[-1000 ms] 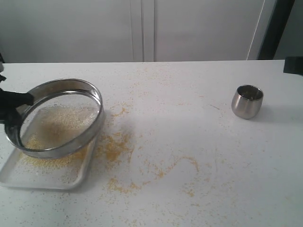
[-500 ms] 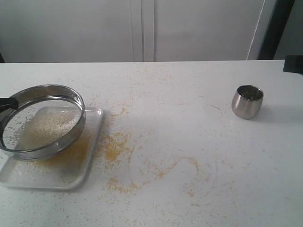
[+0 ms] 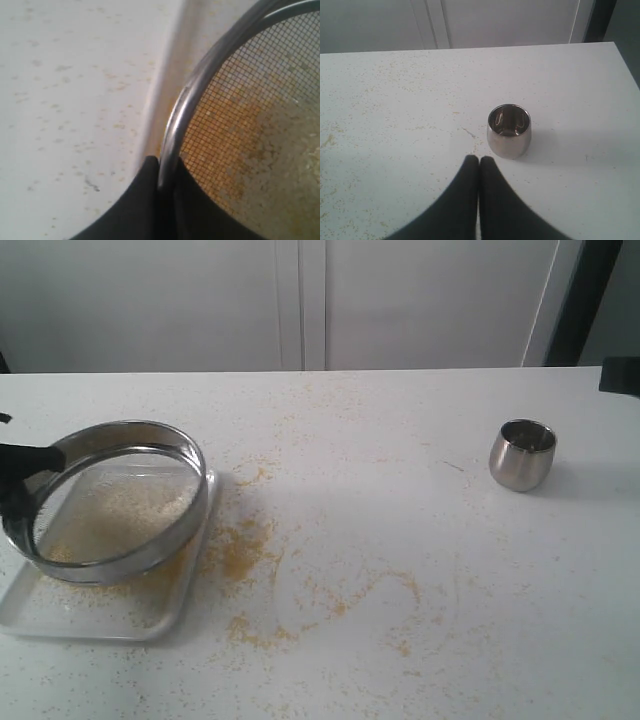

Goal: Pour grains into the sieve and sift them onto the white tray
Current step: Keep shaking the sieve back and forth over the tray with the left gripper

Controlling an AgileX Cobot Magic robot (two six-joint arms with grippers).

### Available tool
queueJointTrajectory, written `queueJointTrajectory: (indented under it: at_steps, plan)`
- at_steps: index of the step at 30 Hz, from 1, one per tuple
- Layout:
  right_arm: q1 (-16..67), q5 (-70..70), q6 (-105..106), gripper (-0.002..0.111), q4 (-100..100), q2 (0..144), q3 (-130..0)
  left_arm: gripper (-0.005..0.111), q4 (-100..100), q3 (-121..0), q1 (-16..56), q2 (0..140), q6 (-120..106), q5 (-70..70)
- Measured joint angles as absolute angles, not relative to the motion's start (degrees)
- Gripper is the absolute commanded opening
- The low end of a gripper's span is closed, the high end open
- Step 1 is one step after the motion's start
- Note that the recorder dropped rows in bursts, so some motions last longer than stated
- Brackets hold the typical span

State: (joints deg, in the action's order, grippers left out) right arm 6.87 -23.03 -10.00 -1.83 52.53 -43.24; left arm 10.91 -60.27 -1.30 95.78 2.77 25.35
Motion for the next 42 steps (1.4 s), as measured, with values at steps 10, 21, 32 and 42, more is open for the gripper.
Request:
queueJointTrajectory:
  at_steps: [10, 21, 32, 42]
  plan:
    - [6.9, -23.0, -10.0, 0.000, -1.8, 52.5, -43.2, 0.000, 10.2, -60.3, -0.8, 95.6, 4.8, 26.5]
    - [6.9, -23.0, -10.0, 0.000, -1.8, 52.5, -43.2, 0.000, 11.4, -60.4, -2.6, 95.9, 9.1, 26.9]
    - [6.9, -23.0, -10.0, 0.000, -1.8, 52.5, -43.2, 0.000, 9.3, -60.4, 0.0, 95.9, 8.5, 26.6]
    - [6.9, -23.0, -10.0, 0.000, -1.8, 52.5, -43.2, 0.000, 9.0, -60.4, 1.8, 95.9, 6.5, 26.5]
